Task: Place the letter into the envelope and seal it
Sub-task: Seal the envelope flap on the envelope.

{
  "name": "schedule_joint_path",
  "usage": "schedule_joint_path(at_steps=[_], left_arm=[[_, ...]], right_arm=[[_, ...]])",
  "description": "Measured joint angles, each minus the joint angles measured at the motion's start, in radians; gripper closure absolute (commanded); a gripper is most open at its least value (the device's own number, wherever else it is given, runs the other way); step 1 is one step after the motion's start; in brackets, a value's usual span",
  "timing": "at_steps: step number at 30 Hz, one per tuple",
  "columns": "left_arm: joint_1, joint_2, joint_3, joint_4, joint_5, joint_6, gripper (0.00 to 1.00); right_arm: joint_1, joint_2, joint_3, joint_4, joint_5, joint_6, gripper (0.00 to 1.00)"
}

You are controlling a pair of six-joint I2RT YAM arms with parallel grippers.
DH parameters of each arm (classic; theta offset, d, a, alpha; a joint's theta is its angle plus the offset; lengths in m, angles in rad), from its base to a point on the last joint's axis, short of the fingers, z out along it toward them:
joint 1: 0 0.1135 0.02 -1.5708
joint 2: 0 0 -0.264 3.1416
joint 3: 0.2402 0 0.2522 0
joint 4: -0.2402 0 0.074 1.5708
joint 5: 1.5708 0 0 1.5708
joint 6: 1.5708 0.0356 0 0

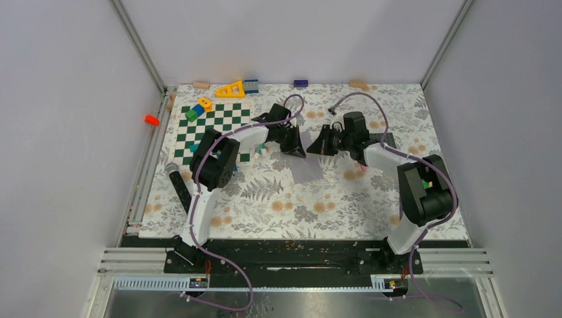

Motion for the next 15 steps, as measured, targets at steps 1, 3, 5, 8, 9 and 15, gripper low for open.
schedule_joint_path(at_steps=[1, 3, 5, 8, 9, 15], left_arm=[[-0.001, 0.000, 0.001, 0.000, 0.001, 0.008, 1.00], [-0.004, 0.000, 0.002, -0.002, 0.003, 0.023, 1.00], [-0.008, 0.000, 0.002, -0.002, 0.007, 0.039, 1.00], [-0.016, 0.000, 0.002, -0.003, 0.017, 0.058, 1.00], [-0.019, 0.000, 0.002, -0.003, 0.021, 0.063, 1.00], [-0.024, 0.000, -0.001, -0.002, 0.033, 0.082, 1.00]], right_arm=[[0.000, -0.011, 0.020, -0.018, -0.003, -0.040, 1.00], [-0.001, -0.026, 0.060, -0.056, -0.007, -0.113, 1.00], [-0.004, -0.026, 0.086, -0.081, -0.007, -0.144, 1.00], [-0.016, -0.002, 0.094, -0.108, -0.038, -0.129, 1.00], [-0.021, 0.027, 0.106, -0.126, -0.055, -0.117, 1.00], [-0.034, 0.170, 0.130, -0.196, -0.085, -0.029, 1.00]])
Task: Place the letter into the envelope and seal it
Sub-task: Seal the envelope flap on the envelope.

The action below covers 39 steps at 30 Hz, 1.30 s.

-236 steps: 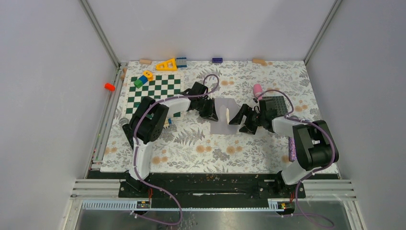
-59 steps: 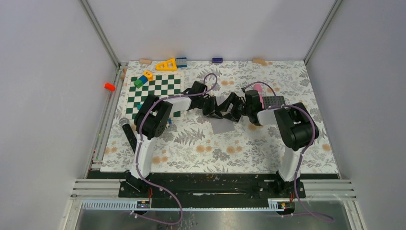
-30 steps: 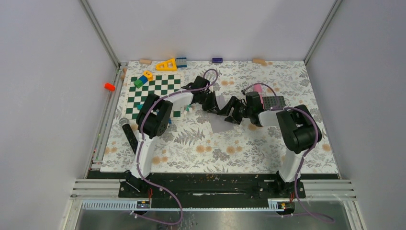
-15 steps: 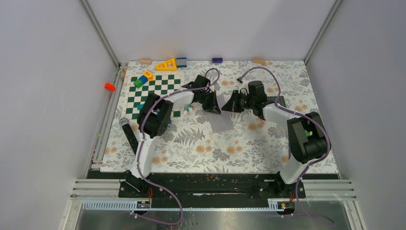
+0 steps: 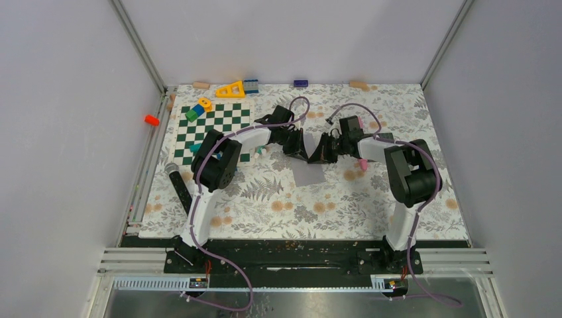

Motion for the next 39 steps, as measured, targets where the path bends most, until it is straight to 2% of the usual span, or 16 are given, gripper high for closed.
schedule_joint_path(at_steps=[8, 21, 30, 39], left_arm=[[0.000, 0.000, -0.006, 0.003, 0.019, 0.018, 1.00], [-0.010, 0.000, -0.006, 0.003, 0.026, 0.050, 1.00], [-0.019, 0.000, -0.006, 0.002, 0.029, 0.058, 1.00], [-0.021, 0.000, -0.006, 0.002, 0.029, 0.058, 1.00]], right_arm=[[-0.004, 0.056, 0.012, -0.035, -0.019, 0.090, 1.00], [-0.006, 0.131, 0.070, -0.140, 0.015, 0.099, 1.00], [-0.006, 0.095, 0.089, -0.259, 0.105, 0.025, 1.00], [-0.006, 0.056, 0.090, -0.329, 0.120, -0.062, 1.00]])
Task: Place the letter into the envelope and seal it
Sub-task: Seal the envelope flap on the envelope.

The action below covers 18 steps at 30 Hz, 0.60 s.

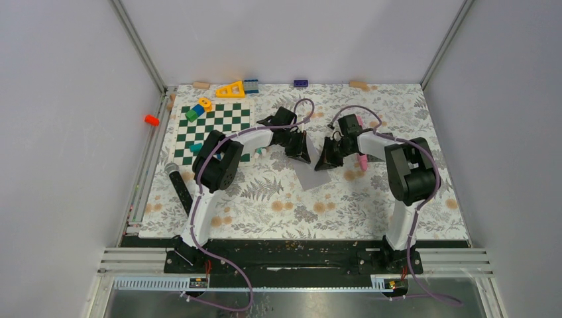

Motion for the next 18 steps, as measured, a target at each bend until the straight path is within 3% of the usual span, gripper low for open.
schedule_joint_path(at_steps=[7, 18], left_arm=[[-0.001, -0.001, 0.000, 0.000, -0.001, 0.000, 1.00], [-0.009, -0.007, -0.011, 0.002, 0.003, -0.001, 1.00]], right_arm=[[0.003, -0.061, 0.007, 0.029, 0.029, -0.009, 1.00], [0.100, -0.032, 0.064, -0.053, 0.254, -0.115, 1.00]])
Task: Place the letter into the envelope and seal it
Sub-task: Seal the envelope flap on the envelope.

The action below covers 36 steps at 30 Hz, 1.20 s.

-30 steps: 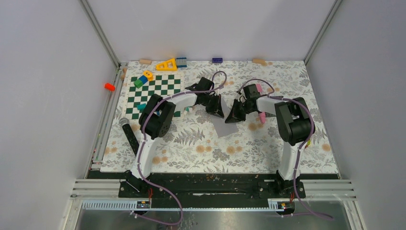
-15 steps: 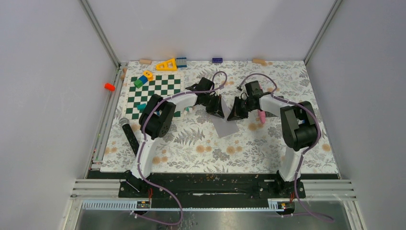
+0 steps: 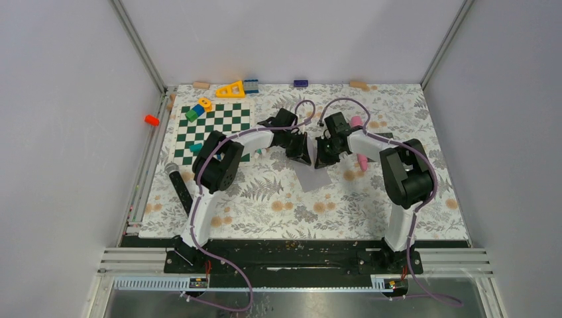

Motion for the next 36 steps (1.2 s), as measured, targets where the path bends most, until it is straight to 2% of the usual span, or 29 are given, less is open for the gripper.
schedule_joint_path(at_steps=[6, 12, 19, 22, 30, 36], left_arm=[[-0.015, -0.014, -0.037, 0.019, 0.025, -0.003, 1.00], [-0.048, -0.016, -0.059, 0.031, 0.060, -0.008, 1.00], [-0.068, -0.021, -0.075, 0.044, 0.073, -0.025, 1.00], [-0.066, -0.021, -0.080, 0.052, 0.077, -0.039, 1.00], [-0.050, -0.032, -0.145, 0.154, 0.113, -0.100, 1.00], [-0.038, -0.035, -0.176, 0.203, 0.139, -0.138, 1.00]], right_arm=[[0.036, -0.025, -0.041, 0.032, 0.094, -0.098, 1.00], [0.040, -0.204, -0.198, 0.109, 0.104, -0.194, 1.00], [0.049, -0.280, -0.190, 0.105, 0.166, -0.232, 1.00], [0.052, -0.288, -0.196, 0.104, 0.159, -0.203, 1.00], [0.039, -0.245, -0.237, 0.115, -0.005, 0.007, 1.00], [0.001, -0.238, -0.309, 0.153, -0.055, 0.118, 1.00]])
